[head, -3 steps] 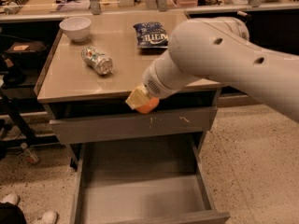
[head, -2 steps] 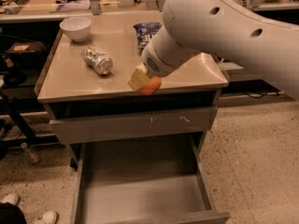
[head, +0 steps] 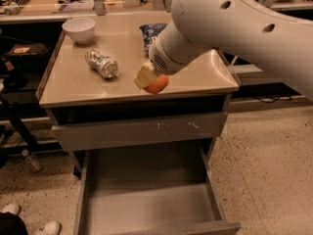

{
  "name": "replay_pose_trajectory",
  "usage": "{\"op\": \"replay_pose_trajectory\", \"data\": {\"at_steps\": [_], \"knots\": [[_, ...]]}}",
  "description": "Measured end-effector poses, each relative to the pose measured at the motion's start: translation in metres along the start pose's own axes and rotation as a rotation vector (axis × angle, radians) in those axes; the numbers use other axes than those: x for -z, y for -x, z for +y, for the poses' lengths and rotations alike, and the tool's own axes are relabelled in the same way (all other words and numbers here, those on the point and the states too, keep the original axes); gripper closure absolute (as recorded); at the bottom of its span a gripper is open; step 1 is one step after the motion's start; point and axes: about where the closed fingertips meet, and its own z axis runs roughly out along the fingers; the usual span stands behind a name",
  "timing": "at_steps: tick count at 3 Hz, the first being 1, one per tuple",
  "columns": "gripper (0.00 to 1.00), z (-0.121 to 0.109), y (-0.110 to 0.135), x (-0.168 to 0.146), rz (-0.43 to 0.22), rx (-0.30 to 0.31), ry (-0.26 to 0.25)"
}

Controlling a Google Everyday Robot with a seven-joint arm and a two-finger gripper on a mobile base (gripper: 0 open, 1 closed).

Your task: Pick orange from middle drawer and place on counter

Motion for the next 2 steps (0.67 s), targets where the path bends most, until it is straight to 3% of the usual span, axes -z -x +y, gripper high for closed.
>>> {"op": "replay_pose_trajectory", "data": {"at_steps": [2], "knots": [[1.00,-0.070,0.033,-0.003,-0.035,-0.007,-0.064]]}}
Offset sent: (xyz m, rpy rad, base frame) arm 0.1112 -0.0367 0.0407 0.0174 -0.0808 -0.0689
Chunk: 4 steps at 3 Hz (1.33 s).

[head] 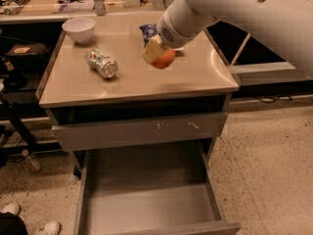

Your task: Pick orange from middle drawer and place on counter

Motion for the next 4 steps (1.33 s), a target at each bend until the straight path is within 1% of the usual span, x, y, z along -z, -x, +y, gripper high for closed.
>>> {"op": "replay_pose_trajectory", "data": {"at_steps": [1,2,3,4], "knots": [[1.00,-0.023,0.008,-0.013,-0.001,-0.015,-0.007],[1.00,-0.031,0.012,-0.035,0.004,-0.025,0.010],[1.00,-0.032,0.010,-0.059,0.016,-0.031,0.033],[1.00,-0.028,0.004,-0.081,0.037,-0.032,0.063]]}}
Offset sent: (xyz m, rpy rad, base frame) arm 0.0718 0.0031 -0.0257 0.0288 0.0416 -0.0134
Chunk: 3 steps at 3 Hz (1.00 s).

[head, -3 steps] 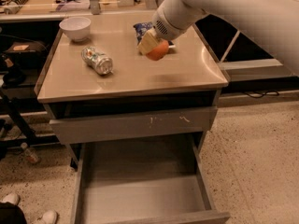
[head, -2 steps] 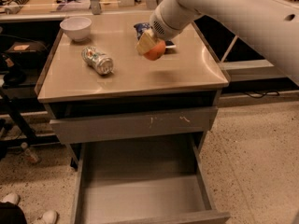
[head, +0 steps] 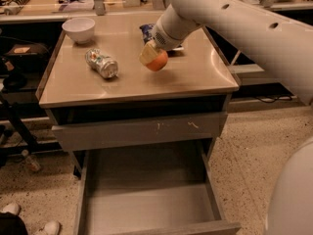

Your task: Pick orange from middle drawer and place on counter

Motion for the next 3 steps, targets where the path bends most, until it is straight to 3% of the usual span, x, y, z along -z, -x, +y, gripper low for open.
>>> {"op": "replay_pose_trajectory", "data": {"at_steps": [3], "knots": [[1.00,0.006,-0.017,-0.039,0.047,-0.007,0.052]]}}
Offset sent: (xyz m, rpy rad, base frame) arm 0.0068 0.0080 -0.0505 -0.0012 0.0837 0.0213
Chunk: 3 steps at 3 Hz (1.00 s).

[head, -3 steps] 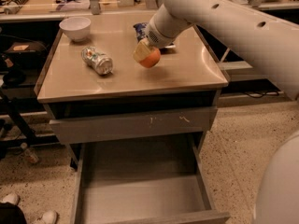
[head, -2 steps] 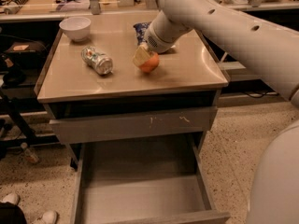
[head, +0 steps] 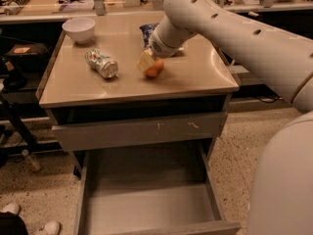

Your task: Pick orange from middle drawer and place on counter

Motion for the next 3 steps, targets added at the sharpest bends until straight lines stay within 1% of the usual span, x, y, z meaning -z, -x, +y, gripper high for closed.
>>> {"op": "replay_pose_trajectory", "data": {"at_steps": [1,3], "knots": [[0.82,0.0000,0.0001,0.0001,0.000,0.000,0.000],[0.35,0.0000,0.0000,0.0000,0.000,0.000,0.000]]}}
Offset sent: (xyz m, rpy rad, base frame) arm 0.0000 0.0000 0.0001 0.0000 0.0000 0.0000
